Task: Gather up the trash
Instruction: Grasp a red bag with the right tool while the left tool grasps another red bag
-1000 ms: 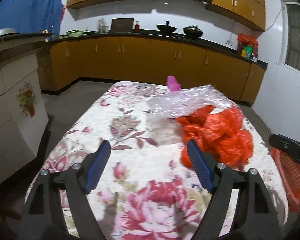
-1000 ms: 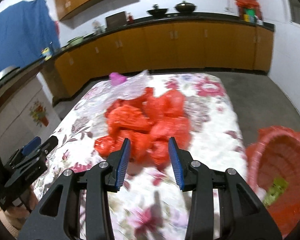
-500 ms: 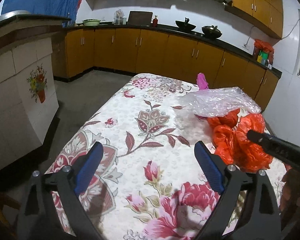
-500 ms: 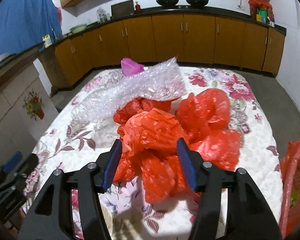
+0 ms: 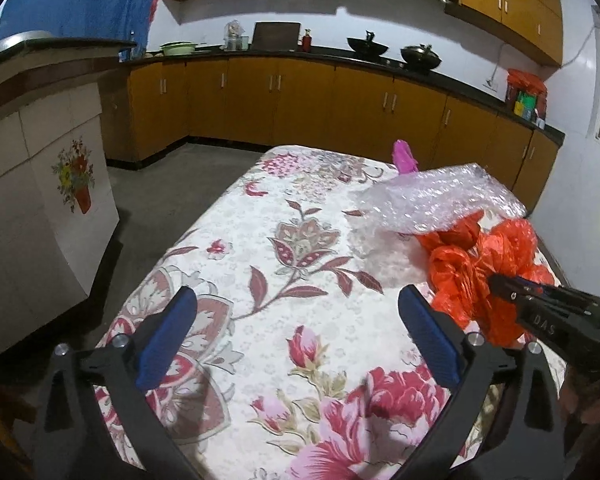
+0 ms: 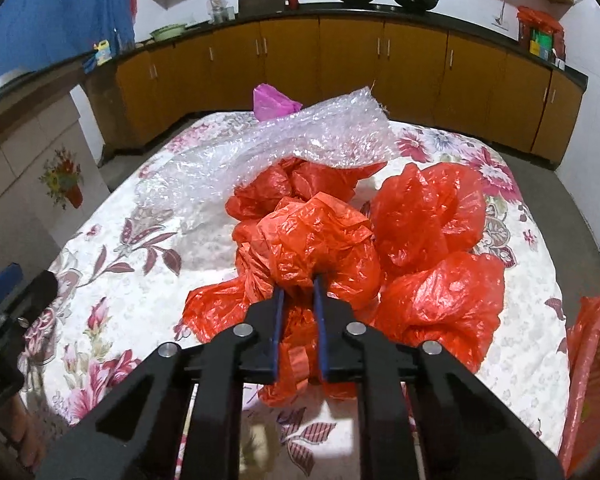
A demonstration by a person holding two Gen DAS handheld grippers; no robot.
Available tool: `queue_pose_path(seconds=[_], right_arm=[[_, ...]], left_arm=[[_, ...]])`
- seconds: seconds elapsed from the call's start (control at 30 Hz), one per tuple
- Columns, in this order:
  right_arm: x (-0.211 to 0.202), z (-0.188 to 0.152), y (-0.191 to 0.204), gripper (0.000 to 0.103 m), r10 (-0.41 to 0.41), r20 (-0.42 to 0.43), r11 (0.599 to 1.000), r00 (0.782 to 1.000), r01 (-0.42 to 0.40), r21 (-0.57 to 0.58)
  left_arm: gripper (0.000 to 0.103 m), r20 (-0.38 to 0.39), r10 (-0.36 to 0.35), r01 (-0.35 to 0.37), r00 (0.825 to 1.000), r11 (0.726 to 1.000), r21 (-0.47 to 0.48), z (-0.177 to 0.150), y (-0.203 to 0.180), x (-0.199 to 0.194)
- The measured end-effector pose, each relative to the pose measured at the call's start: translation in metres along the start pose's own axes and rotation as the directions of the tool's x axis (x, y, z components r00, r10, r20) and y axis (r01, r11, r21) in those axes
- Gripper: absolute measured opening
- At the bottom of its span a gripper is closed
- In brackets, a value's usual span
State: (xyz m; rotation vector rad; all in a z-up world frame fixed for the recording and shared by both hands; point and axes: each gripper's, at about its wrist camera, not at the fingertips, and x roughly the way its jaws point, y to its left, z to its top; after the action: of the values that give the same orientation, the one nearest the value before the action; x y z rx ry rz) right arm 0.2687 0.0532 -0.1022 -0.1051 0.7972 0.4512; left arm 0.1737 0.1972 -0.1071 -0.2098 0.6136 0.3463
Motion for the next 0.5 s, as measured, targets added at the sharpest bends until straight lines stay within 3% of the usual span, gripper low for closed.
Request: queue_pose_path(seconds=[0.27,0.5], right_arm=[[-0.038,-0.007,-0.012,0.012,0.038,0.066,0.999,0.997,-0.04,0.029],[-0.074,-0.016,-0.036,0.012,0.031,0.124,0.994,0.992,-0.043,0.096]], left_arm=[[0.099,-0.033,-0.064,0.064,0.997,0.998,0.004,0.002,-0.013,0.007],[0.098,-0.061,-0.143,0.146,0.988,0.988,0.055,0.01,-0.052,0.022]])
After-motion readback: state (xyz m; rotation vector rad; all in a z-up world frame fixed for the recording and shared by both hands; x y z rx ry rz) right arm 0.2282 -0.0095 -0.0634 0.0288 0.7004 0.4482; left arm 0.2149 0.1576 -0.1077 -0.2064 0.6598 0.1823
